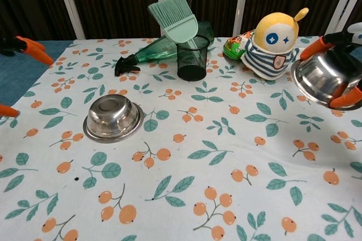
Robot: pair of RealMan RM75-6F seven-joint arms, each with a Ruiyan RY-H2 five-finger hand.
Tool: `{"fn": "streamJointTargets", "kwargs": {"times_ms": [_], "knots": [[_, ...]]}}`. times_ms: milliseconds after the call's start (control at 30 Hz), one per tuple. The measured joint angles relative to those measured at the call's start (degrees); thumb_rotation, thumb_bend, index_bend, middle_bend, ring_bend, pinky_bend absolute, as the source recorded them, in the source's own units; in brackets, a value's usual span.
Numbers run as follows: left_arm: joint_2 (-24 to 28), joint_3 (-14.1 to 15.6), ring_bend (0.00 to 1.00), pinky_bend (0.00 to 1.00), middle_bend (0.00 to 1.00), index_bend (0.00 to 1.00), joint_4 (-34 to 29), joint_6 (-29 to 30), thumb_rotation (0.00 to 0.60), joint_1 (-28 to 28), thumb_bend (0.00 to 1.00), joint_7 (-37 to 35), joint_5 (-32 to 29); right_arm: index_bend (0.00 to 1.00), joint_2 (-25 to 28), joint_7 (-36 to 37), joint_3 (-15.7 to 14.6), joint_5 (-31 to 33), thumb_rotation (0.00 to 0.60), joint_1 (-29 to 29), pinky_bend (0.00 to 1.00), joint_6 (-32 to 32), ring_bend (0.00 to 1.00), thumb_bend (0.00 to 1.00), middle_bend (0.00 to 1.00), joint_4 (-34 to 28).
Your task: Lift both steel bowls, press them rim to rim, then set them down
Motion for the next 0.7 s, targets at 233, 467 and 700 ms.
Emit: {"fn": "streamJointTargets", "kwargs": {"times_ms": [233,467,700], "knots": [[-6.5,-0.7,0.00,0.00,0.00,0.18,6.9,-2.8,0.600,-4.6,0.00,0.2,-4.3,0.31,2.2,1.5,0.4,-0.5,0.600,-0.7,0.18,0.1,0.35,0.07,0.26,0.0],[-14.0,-1.4,0.00,0.00,0.00,0.18,14.7,-4.9,0.600,-8.7,0.00,-1.5,-6.9,0.31,3.2,2.6,0.7,-0.5,0.600,-1.3,0.18,0.0,0.35,0.07,0.26,0.6],[-20.6,-1.5,0.00,0.00,0.00,0.18,21.5,-6.2,0.600,-11.0,0.00,-7.3,-4.2,0.31,3.6,3.4,0.9,-0.7,0.600,-1.7,0.18,0.0,0.35,0.07,0.26,1.0]]}}
